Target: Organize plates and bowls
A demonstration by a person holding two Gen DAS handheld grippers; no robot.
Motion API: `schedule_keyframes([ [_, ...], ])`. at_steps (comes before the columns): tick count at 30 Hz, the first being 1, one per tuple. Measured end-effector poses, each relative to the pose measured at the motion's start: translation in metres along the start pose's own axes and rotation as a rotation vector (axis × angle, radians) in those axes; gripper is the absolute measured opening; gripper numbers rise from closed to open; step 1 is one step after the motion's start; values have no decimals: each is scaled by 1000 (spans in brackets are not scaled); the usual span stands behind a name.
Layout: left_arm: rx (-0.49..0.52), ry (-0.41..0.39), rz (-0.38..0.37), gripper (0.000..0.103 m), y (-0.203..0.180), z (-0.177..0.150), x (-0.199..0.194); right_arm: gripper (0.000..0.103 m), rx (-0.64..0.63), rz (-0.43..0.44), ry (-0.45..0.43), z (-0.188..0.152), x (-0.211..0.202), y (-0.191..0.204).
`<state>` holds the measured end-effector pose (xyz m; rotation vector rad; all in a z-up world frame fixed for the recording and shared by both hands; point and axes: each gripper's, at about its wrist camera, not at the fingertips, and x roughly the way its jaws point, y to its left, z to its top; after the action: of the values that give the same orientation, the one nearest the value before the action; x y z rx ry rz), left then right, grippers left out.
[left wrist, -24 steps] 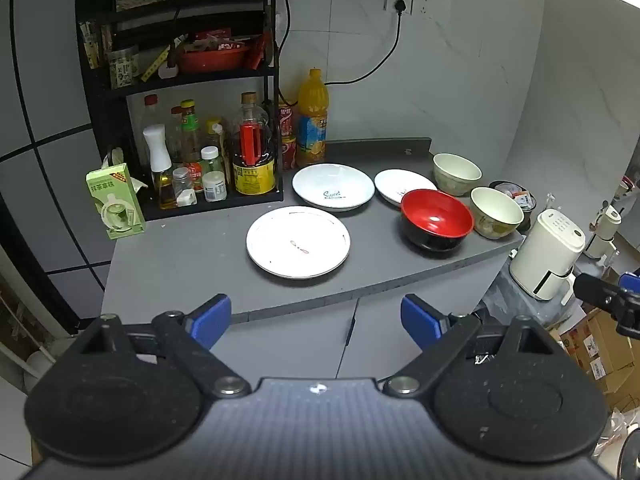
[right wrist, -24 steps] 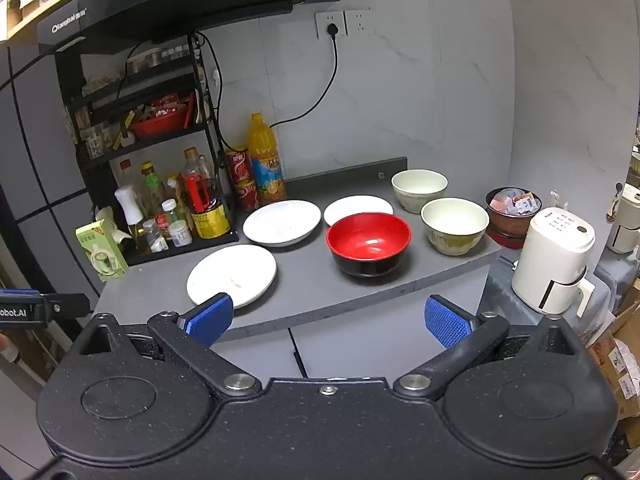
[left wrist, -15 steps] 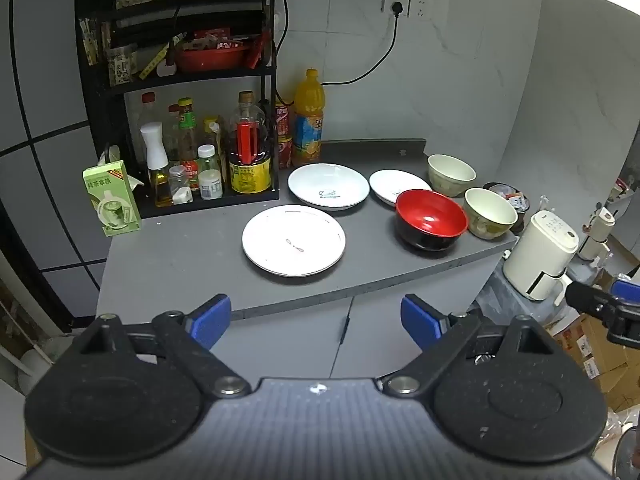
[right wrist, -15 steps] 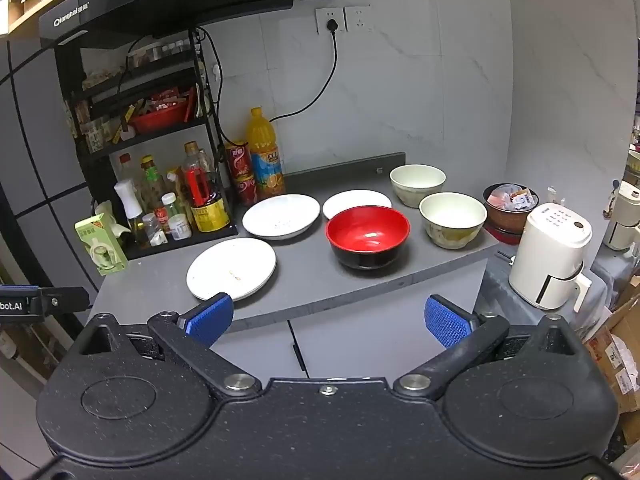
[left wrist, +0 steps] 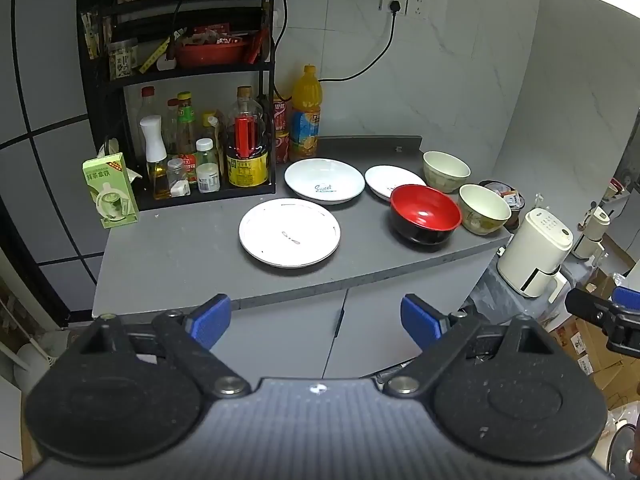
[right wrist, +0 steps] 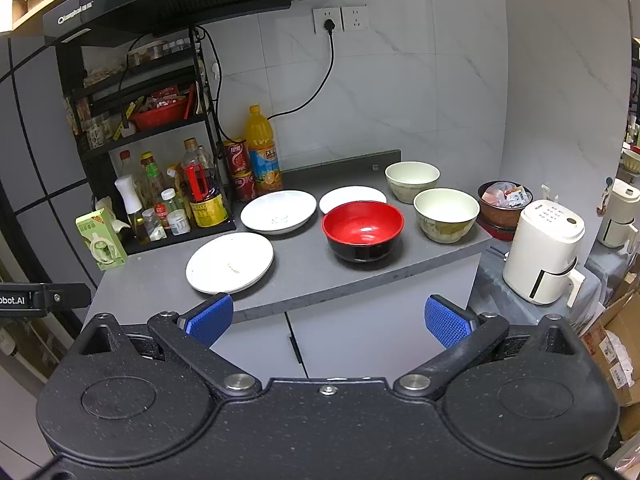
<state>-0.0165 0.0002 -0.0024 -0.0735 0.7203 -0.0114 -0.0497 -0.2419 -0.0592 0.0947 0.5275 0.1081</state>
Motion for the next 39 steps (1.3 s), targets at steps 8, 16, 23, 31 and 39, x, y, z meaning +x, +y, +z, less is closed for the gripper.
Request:
schedule_keyframes([
  [8, 1, -9, -1, 91, -6, -5, -6, 103, 3, -7, -5, 0, -9, -6],
  [16, -6, -8, 5, 91, -13, -5, -12, 103, 4, -10, -1, 1, -10, -3],
  [23, -14, -18, 14, 91, -11, -3, -11, 103, -8, -20, -3, 2, -9, 0],
  [31, -14, -16, 8, 91, -13, 0, -9, 103, 16, -37, -25, 0, -13, -4],
  [39, -13, -16, 3, 91, -12, -2, -8, 103, 30, -36, -48, -1, -17, -7],
])
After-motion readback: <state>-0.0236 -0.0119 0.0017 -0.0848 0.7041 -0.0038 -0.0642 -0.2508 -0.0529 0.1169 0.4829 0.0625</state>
